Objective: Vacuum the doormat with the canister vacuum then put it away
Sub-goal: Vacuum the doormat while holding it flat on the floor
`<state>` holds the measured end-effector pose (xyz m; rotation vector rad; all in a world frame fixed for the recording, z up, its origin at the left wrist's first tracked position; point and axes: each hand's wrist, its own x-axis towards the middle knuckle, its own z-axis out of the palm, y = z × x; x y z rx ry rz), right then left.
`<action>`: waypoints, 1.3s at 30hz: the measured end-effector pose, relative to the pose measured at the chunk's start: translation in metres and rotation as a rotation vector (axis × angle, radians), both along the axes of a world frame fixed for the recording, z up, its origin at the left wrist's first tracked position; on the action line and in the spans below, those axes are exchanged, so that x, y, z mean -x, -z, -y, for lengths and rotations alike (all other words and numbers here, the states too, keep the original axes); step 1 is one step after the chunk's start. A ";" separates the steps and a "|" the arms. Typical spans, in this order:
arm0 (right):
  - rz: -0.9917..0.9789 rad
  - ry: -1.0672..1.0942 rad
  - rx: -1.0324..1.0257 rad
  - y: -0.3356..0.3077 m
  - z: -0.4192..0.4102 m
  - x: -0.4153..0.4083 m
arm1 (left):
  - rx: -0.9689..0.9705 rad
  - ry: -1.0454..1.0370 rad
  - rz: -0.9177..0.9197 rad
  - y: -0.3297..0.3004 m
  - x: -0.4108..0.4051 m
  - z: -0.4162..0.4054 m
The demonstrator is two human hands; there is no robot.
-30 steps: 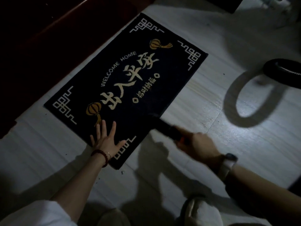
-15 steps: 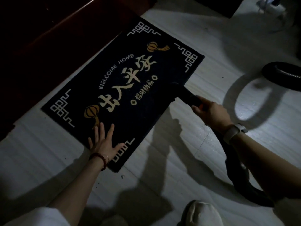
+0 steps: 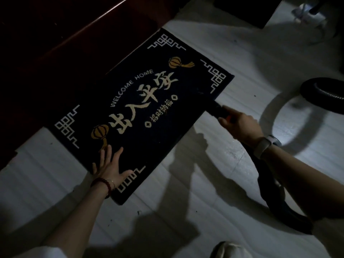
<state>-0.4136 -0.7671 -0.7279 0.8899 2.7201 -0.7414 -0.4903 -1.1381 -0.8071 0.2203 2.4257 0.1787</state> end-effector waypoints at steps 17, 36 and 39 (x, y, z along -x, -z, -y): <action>-0.032 0.073 0.151 -0.008 -0.065 0.044 | 0.110 0.174 0.033 0.001 0.038 -0.114; -0.085 0.000 0.260 0.007 -0.027 0.055 | 0.130 0.175 0.055 -0.003 0.040 -0.117; 0.086 -0.144 0.289 -0.004 0.005 0.026 | 0.150 0.175 0.159 -0.019 0.047 -0.117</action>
